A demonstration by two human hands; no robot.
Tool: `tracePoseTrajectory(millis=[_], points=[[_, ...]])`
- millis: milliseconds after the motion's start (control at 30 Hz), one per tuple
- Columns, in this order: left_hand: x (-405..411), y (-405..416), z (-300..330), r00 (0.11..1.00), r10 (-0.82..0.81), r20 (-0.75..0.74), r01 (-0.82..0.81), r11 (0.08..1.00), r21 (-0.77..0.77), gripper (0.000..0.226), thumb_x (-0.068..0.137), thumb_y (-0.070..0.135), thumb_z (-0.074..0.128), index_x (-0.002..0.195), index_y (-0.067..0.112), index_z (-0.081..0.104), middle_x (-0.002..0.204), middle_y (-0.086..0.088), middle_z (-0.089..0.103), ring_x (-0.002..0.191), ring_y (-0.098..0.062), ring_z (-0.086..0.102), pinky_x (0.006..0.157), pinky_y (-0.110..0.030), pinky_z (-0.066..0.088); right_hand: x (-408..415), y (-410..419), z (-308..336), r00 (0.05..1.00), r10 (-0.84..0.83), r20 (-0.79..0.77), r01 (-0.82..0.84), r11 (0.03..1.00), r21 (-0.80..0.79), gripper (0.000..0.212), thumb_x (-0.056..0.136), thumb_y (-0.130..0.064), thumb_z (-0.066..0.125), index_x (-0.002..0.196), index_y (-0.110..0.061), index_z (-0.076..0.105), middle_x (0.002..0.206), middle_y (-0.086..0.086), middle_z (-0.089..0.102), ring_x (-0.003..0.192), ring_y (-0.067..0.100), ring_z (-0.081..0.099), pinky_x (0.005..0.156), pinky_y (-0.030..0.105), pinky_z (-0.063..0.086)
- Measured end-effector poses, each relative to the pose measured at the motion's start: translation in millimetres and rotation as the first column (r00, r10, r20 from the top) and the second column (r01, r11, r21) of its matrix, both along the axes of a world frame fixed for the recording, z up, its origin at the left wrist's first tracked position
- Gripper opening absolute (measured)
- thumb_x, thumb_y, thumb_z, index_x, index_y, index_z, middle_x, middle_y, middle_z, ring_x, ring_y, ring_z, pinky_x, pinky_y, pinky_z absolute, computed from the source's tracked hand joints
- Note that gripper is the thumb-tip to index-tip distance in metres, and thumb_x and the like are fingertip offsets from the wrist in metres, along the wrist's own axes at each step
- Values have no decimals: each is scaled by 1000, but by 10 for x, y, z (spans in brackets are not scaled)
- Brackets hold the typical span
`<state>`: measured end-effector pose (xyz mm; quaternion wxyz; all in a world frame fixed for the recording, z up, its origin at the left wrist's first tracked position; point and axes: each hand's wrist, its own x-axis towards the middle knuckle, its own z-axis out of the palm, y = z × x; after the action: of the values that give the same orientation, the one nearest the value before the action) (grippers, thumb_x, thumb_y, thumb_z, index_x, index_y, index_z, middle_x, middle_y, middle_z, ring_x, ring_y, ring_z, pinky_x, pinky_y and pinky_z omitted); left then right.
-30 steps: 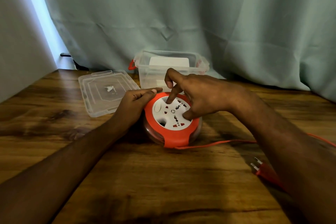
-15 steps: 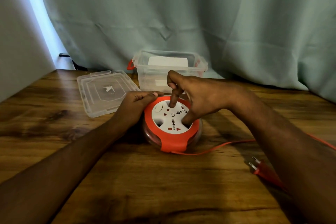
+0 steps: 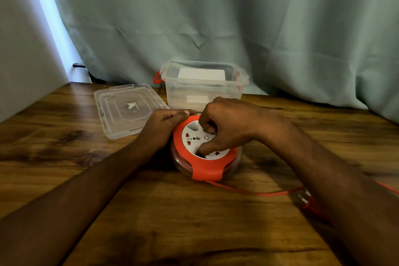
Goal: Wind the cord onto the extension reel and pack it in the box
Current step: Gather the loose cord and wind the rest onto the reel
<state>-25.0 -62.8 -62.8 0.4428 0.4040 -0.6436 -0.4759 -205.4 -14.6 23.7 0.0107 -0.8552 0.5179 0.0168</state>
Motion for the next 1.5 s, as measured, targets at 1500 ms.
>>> tracePoseTrajectory(millis=[1500], points=[[1,8,2,1000,-16,-6,16,1000,-2,27,107,23,50,107,22,77,94,0,81,86,-19,79,68,-24,61,2,-31,-52,1000,18,-6,-18,1000,5,42,81,-64,73,77,-23,68,81,-11,69,71,8,66,56,21,48]])
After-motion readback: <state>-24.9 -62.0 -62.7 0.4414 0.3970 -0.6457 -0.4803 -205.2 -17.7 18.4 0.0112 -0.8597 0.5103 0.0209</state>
